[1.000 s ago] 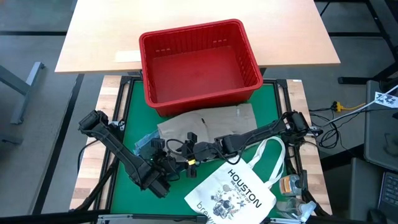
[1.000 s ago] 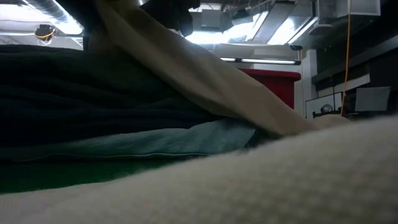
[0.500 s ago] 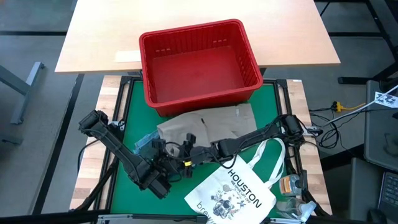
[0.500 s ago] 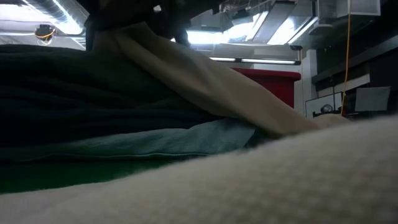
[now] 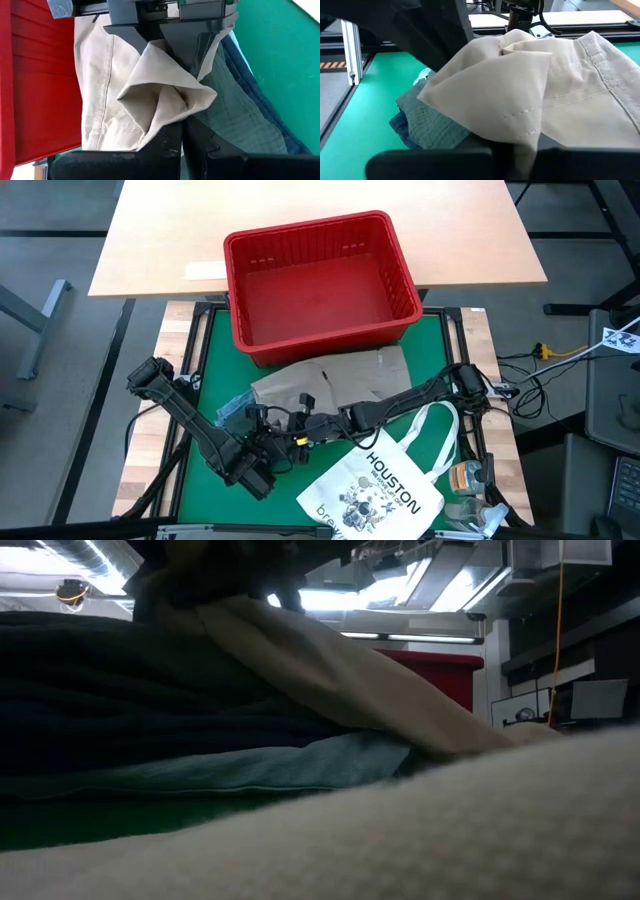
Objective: Fold Laundry from Bin
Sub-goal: Fold the light brown shorts
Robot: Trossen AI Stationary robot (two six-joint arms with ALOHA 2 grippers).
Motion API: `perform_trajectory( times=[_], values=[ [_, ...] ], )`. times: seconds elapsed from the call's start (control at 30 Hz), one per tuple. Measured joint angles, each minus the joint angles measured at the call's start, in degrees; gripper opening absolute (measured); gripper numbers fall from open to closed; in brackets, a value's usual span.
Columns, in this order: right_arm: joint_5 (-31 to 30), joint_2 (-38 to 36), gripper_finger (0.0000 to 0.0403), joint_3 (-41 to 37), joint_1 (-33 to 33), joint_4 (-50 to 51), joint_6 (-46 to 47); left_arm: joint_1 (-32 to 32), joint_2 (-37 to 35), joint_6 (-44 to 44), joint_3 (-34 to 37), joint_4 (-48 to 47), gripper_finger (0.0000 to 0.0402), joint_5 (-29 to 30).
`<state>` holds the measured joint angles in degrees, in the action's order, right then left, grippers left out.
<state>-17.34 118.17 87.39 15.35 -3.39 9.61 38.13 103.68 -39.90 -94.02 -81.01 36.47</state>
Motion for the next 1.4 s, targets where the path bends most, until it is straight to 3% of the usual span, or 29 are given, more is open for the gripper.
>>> perform_trajectory(
  times=[0.17, 0.4, 0.53, 0.73, 1.0, 1.4],
  values=[
    [2.31, -0.32, 0.0019, 0.0, 0.0, 1.45, -0.99, -0.35, 0.0, -0.06, 0.0, 0.1, 0.0012, -0.26],
    [3.43, -2.3, 0.0011, -0.04, 0.0, 7.13, -0.91, -0.72, 0.0, -0.04, -0.09, -0.05, 0.0096, -1.33],
    [4.43, -4.1, 0.0006, -0.07, 0.39, 11.73, -0.92, -0.7, 0.02, -0.71, -2.71, -5.29, 0.0128, -1.73],
    [5.69, -8.23, 0.0005, -0.07, 2.09, 17.38, -0.93, -0.53, -0.24, -0.07, -6.74, -8.84, 0.0132, -1.66],
    [7.93, -14.19, 0.0005, -0.07, 6.57, 28.46, -0.56, 1.31, -0.26, 3.46, -6.27, -9.01, 0.0133, -4.16],
    [7.59, -17.31, 0.0008, -0.07, 11.04, 35.15, 6.11, 0.37, -0.15, -4.91, -6.21, -4.0, 0.0133, -4.06]
  ],
)
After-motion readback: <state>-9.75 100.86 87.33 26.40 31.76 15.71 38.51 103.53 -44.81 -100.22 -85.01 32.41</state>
